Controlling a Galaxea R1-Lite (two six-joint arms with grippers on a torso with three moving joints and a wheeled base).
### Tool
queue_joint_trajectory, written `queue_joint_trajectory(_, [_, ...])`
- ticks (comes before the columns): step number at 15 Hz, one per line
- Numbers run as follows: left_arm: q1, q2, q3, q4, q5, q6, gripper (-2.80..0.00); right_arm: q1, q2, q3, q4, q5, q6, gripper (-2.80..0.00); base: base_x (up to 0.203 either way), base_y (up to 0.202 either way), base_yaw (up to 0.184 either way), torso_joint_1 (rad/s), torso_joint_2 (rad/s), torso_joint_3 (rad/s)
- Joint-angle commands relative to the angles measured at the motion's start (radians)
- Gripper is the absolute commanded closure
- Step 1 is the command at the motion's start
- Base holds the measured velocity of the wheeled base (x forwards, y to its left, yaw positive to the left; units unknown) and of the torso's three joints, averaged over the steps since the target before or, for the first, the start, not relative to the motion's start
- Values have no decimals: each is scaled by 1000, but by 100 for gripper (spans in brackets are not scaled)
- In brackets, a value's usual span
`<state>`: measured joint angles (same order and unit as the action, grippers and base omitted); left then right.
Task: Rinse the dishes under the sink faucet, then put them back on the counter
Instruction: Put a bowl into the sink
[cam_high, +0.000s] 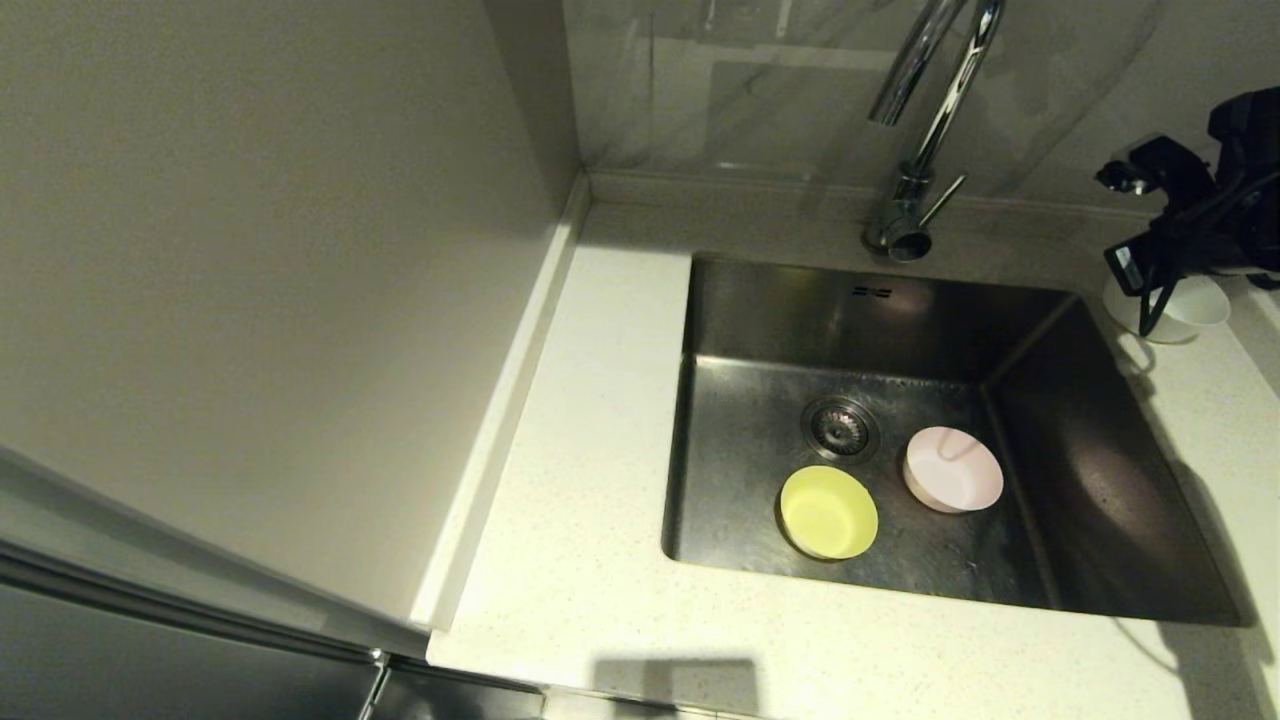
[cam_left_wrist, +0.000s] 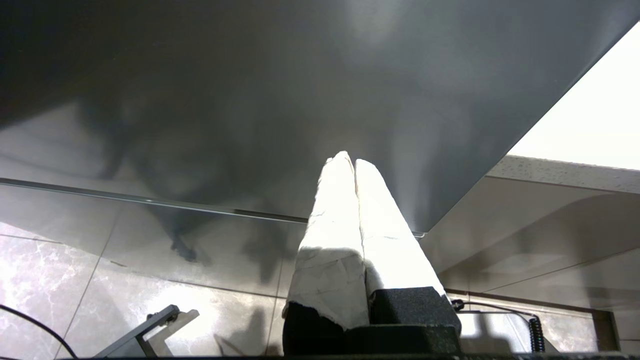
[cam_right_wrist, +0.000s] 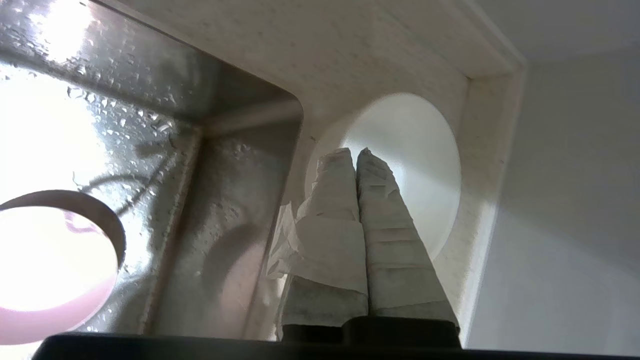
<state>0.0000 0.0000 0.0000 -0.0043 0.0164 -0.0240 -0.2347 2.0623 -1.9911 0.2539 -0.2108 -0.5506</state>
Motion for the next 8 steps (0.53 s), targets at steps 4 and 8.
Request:
queue_joint_trajectory(4, [0,-2,0,0,0,-1,0,17,-17,0,8,-71,27,0,0,0,0,0,0,0])
queue_joint_trajectory(8, [0,-2,0,0,0,-1,0,22,-34,0,26,-84,92,0,0,0,0,0,0,0])
